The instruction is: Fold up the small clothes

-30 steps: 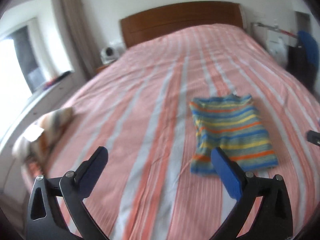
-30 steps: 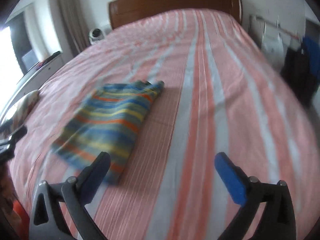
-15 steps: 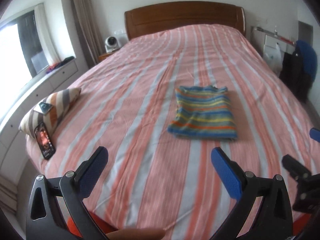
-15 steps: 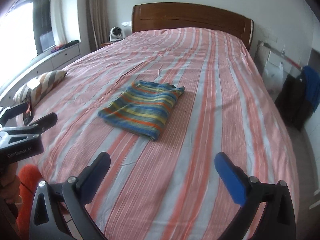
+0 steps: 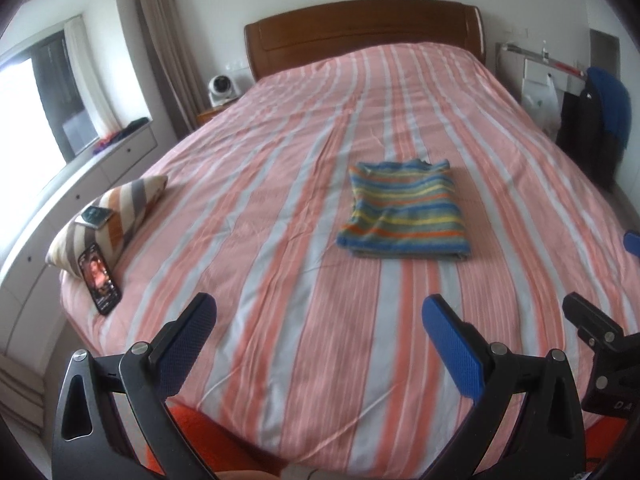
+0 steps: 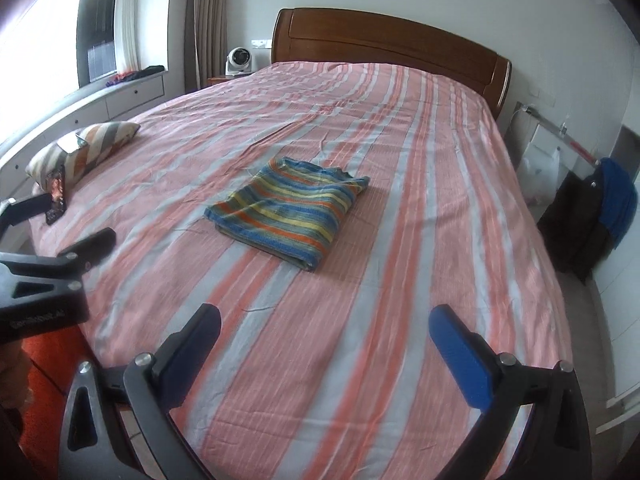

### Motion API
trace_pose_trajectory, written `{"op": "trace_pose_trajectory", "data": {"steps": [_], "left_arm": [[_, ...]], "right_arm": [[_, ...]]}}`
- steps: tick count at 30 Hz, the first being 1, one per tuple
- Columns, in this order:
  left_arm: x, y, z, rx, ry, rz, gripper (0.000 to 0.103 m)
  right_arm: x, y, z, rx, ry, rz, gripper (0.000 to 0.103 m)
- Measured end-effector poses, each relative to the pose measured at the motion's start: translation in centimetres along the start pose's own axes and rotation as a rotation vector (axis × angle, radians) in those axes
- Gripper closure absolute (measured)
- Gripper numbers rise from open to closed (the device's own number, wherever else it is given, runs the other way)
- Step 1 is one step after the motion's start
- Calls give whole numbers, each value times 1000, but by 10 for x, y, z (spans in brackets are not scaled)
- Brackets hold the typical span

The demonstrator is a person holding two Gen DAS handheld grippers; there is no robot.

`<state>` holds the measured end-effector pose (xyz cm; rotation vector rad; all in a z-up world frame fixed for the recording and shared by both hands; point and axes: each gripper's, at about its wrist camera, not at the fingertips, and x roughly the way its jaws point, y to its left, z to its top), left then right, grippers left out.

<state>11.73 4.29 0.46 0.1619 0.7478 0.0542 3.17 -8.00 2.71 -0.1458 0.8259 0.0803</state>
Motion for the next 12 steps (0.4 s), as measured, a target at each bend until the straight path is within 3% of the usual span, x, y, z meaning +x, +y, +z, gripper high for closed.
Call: {"op": "trace_pose_trajectory", "data": {"steps": [12], "left_arm": [[-16,-6,-1,-2,-28,-28,0]], "right_arm": [[-13,-4,1,20,-30,14,0]]}}
